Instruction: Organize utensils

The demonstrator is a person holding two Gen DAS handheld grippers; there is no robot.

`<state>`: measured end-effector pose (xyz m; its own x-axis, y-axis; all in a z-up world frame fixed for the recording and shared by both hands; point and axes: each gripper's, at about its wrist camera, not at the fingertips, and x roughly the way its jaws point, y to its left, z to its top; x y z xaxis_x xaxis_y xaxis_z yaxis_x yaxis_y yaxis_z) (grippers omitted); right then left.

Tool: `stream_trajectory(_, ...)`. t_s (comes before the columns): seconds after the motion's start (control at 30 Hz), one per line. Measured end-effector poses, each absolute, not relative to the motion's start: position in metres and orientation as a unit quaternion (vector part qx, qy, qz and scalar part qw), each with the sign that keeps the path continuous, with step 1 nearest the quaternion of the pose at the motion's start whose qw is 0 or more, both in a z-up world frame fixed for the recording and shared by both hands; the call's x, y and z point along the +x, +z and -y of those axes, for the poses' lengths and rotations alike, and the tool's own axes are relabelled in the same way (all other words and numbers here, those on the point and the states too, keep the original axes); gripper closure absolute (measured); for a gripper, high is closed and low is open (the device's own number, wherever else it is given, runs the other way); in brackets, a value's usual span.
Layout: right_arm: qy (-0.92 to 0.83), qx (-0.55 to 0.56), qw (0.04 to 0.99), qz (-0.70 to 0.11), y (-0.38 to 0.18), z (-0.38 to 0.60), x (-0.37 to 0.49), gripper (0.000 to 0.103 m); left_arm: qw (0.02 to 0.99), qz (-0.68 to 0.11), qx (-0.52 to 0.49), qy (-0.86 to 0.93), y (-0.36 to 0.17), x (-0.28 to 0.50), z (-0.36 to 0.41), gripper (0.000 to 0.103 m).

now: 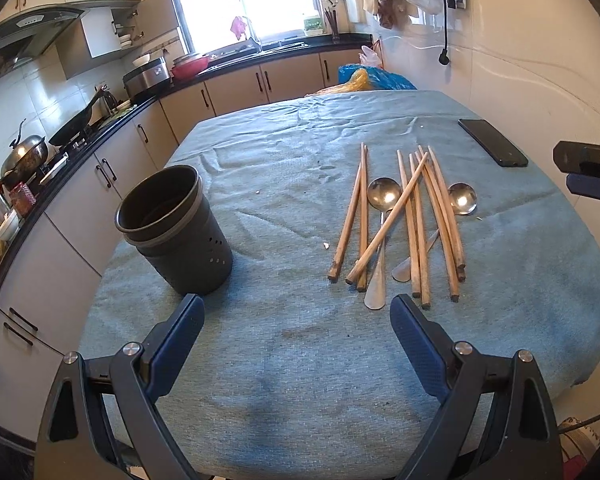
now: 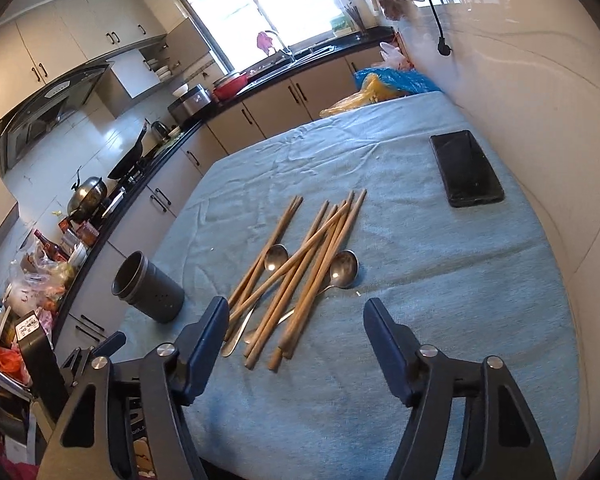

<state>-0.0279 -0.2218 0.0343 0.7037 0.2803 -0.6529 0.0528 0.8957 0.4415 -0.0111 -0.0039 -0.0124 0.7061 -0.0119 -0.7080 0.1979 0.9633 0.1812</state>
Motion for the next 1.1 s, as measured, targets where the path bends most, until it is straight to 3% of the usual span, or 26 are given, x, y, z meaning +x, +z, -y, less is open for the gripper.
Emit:
stream_trajectory(0.2,0.069,0.229,0.889,-0.390,0.031,0.221,-0.024,0.042,0.915,-0.379,0.123,-0.057,-0.013,-0.012,0.003,0.010)
stream_trajectory(0.5,0.069,0.227,0.887,-0.397,0.029,0.222,-0.020,0.046,0.914,-0.381,0.126,-0.058,-0.015,-0.011,0.003,0.010)
stream_trajectory(1.1,0.045,0.243,0.876,-0.413,0.023,0.240,-0.001,0.048,0.908,-0.397,0.119,-0.068,0.008,0.018,0.011,0.010)
